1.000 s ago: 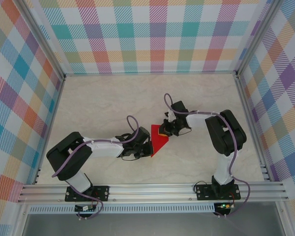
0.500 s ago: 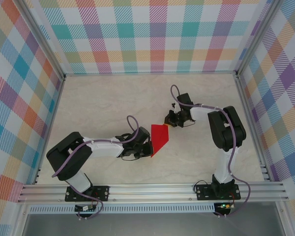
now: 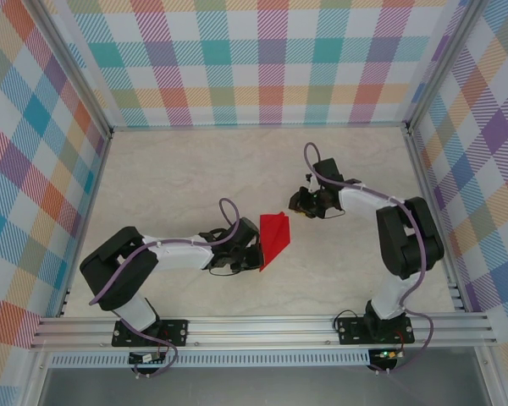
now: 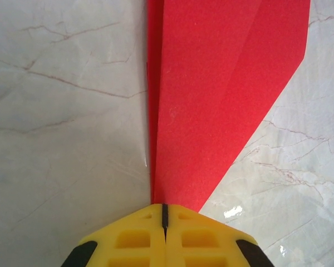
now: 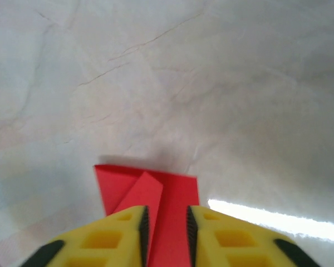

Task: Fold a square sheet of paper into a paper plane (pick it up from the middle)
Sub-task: Fourth fold the wing at the center of the table, then turn over the paper at the center of the table.

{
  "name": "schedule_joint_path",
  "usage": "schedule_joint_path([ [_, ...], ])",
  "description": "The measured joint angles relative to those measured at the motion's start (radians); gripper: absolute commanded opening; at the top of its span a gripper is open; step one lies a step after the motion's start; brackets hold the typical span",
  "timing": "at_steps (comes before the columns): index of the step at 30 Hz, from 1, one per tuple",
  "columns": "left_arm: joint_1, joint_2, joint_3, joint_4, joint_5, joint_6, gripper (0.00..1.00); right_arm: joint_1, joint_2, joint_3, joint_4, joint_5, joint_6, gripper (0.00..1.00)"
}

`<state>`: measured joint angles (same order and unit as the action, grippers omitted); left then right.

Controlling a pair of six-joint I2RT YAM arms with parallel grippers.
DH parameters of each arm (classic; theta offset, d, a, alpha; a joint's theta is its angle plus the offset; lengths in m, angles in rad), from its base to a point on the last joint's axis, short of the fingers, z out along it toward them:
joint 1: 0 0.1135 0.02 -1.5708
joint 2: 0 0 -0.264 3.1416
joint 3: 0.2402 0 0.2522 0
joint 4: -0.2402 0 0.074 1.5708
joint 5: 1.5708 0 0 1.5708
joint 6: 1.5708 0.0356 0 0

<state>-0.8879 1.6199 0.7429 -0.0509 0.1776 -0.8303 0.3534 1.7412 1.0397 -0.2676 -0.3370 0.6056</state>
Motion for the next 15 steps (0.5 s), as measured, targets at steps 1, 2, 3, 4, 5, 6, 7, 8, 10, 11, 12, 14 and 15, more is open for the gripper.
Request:
schedule_joint_path([
  [1,0.000,-0.004,0.008,-0.019,-0.004,0.002,0.22,0.001,-0.031,-0.026,0.004,-0.013,0.010,0.41],
  [2,0.000,-0.008,0.016,-0.037,-0.009,0.002,0.25,0.002,-0.055,-0.050,0.010,-0.027,0.016,0.45],
  [3,0.000,-0.014,0.029,-0.058,-0.019,0.002,0.29,0.003,-0.078,-0.079,0.016,-0.045,0.027,0.47],
  [4,0.000,-0.023,0.045,-0.080,-0.035,0.001,0.32,0.006,-0.096,-0.105,0.022,-0.063,0.036,0.50],
  [5,0.000,-0.032,0.060,-0.097,-0.053,-0.003,0.35,0.009,-0.107,-0.126,0.027,-0.077,0.043,0.51],
  [6,0.000,-0.042,0.079,-0.114,-0.074,-0.007,0.38,0.014,-0.114,-0.147,0.034,-0.092,0.053,0.52],
  [7,0.000,-0.053,0.095,-0.127,-0.098,-0.011,0.40,0.022,-0.119,-0.167,0.040,-0.106,0.063,0.54],
  [8,0.000,-0.062,0.105,-0.135,-0.118,-0.016,0.42,0.030,-0.119,-0.181,0.046,-0.117,0.070,0.54],
  [10,0.000,-0.078,0.119,-0.162,-0.163,-0.022,0.46,0.051,-0.119,-0.201,0.050,-0.135,0.085,0.54],
  [11,0.000,-0.083,0.119,-0.171,-0.179,-0.025,0.48,0.061,-0.119,-0.204,0.053,-0.142,0.090,0.54],
  [12,0.000,-0.086,0.119,-0.187,-0.196,-0.031,0.49,0.071,-0.117,-0.205,0.060,-0.149,0.095,0.53],
  [14,0.003,-0.087,0.119,-0.214,-0.219,-0.042,0.52,0.085,-0.105,-0.205,0.085,-0.163,0.099,0.52],
  [15,0.003,-0.088,0.117,-0.226,-0.230,-0.046,0.55,0.093,-0.092,-0.204,0.099,-0.171,0.103,0.51],
])
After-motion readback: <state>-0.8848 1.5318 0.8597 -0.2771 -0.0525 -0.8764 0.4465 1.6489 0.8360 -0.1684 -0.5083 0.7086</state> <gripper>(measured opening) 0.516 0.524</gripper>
